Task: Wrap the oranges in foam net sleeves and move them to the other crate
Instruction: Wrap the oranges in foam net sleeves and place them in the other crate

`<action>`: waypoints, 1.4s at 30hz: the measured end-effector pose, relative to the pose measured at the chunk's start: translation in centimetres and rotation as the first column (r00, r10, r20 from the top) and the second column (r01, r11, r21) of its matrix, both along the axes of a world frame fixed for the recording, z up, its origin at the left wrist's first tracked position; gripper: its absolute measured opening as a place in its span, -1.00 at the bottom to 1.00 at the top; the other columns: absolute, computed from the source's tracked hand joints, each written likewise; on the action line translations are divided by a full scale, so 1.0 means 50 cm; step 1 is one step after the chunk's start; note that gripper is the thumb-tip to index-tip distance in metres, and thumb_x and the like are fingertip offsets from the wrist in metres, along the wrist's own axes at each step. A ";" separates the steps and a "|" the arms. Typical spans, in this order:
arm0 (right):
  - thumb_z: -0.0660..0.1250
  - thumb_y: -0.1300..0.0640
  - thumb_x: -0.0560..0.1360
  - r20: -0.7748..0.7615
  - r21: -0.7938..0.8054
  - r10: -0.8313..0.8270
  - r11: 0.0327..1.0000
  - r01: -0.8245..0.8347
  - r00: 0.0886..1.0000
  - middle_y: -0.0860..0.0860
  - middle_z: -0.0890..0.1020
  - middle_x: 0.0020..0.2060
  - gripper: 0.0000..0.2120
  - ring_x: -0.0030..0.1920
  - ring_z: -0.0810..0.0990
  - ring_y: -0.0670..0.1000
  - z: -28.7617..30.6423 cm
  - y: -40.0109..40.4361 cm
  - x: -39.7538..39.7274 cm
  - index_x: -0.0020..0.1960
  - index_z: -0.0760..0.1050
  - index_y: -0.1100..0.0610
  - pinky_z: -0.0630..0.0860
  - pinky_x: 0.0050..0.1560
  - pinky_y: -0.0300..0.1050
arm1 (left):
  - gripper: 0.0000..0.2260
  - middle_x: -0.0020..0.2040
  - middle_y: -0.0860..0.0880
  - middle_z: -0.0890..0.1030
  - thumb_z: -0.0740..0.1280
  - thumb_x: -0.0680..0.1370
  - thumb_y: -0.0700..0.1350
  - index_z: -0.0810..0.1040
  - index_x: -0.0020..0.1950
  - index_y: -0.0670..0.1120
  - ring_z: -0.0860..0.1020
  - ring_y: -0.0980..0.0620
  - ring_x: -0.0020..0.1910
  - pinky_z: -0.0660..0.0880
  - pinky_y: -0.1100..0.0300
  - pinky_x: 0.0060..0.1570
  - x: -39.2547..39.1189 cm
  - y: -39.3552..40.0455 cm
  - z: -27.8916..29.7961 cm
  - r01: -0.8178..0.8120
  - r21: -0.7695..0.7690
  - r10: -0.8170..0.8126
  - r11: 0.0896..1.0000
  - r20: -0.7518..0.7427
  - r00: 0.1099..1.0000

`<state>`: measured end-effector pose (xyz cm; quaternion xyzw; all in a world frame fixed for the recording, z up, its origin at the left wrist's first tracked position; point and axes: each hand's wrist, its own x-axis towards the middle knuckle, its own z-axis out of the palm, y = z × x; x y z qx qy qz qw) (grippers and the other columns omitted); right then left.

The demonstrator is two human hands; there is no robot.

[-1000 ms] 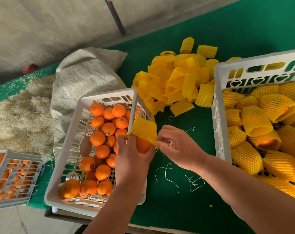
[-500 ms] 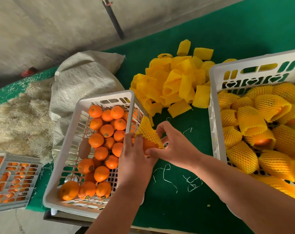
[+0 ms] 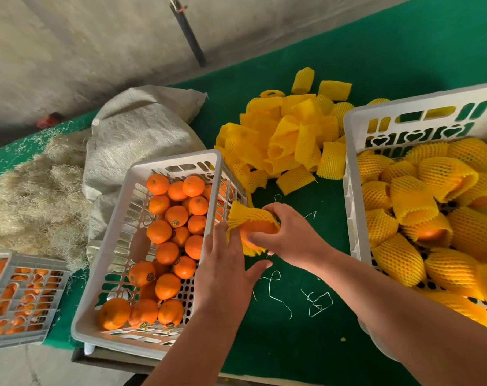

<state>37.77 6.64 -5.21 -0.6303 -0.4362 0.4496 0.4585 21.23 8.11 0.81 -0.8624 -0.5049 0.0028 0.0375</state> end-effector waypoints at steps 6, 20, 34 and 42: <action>0.43 -0.45 0.30 0.114 -0.018 -0.100 0.995 0.102 0.988 -0.13 0.44 0.12 -0.34 0.02 0.52 -0.12 -0.014 0.002 0.004 0.25 0.36 -0.16 0.52 -0.16 -0.29 | -0.36 0.47 -0.08 0.35 0.36 0.58 0.26 0.41 0.53 -0.10 0.39 -0.05 0.46 0.60 0.11 0.23 0.007 -0.039 0.007 0.105 -0.023 -0.105 0.994 -0.033 0.994; 0.47 -0.44 0.34 0.137 0.001 -0.054 0.998 0.055 0.989 -0.12 0.49 0.06 -0.43 -0.03 0.59 -0.08 -0.013 0.002 0.007 0.15 0.38 -0.15 0.66 -0.18 -0.13 | -0.49 0.45 -0.20 0.35 0.48 0.47 -0.14 0.49 0.39 -0.23 0.35 -0.15 0.42 0.55 -0.10 0.30 -0.004 -0.042 -0.019 0.259 -0.052 -0.259 0.965 0.009 0.966; 0.57 -0.20 0.43 -0.393 -0.100 -0.131 0.990 0.099 0.910 -0.08 0.56 0.14 -0.51 0.06 0.66 0.01 0.005 0.007 0.013 0.23 0.45 -0.08 0.71 -0.16 -0.11 | -0.47 0.67 0.11 0.08 0.29 0.64 -0.09 0.20 0.58 0.10 0.24 -0.02 0.60 0.41 0.16 0.35 0.026 -0.021 -0.038 -0.062 -0.326 0.187 0.943 0.367 0.911; 0.53 -0.28 0.27 -0.256 -0.085 -0.218 0.976 0.203 0.942 -0.02 0.53 0.17 -0.34 0.10 0.62 -0.01 0.005 0.007 0.020 0.26 0.41 -0.07 0.69 -0.17 -0.18 | -0.41 0.65 0.12 0.10 0.31 0.65 -0.02 0.21 0.65 -0.04 0.00 0.46 0.53 0.04 0.65 0.28 0.031 -0.060 -0.022 0.034 -0.238 0.059 0.971 0.370 0.927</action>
